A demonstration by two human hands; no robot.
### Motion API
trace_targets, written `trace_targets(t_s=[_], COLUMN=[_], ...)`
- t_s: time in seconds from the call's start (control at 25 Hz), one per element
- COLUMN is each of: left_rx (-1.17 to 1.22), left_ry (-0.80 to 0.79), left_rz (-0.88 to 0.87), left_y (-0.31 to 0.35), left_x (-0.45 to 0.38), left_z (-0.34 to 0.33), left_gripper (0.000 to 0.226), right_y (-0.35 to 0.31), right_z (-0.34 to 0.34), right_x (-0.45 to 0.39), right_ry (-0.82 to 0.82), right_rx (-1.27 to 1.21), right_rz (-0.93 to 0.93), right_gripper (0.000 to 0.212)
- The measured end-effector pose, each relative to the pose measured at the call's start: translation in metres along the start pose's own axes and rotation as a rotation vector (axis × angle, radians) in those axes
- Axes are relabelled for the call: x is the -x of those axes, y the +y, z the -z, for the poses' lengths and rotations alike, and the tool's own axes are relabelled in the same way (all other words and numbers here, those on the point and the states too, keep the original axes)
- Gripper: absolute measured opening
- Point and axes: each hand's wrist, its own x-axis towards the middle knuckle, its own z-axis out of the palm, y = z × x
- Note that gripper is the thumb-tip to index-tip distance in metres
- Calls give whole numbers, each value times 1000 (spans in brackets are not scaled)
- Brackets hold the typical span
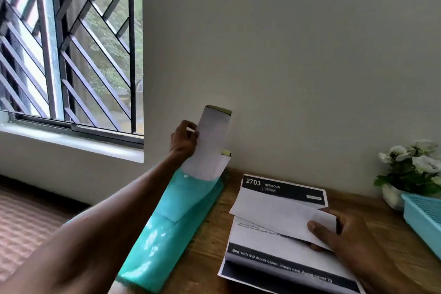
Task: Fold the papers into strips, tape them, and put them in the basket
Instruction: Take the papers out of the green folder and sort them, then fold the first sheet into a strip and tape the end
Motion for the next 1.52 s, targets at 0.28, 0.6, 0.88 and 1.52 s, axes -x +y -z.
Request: trace_targets(t_s=[0.28, 0.6, 0.88, 1.52], left_rx=[73, -256, -303, -208], left_ry=[100, -330, -245, -312], left_rz=[-188, -269, -551, -589], left_y=[83, 71, 41, 20], left_x=[-47, 46, 113, 93], left_z=[11, -17, -32, -12], left_gripper=[24, 29, 24, 21], right_y=[-7, -9, -8, -14], right_z=[5, 3, 9, 6], right_x=[-6, 6, 10, 17], right_ry=[-67, 125, 415, 407], right_rx=[99, 9, -89, -89], right_rz=[48, 59, 145, 343], right_gripper=[11, 13, 17, 20])
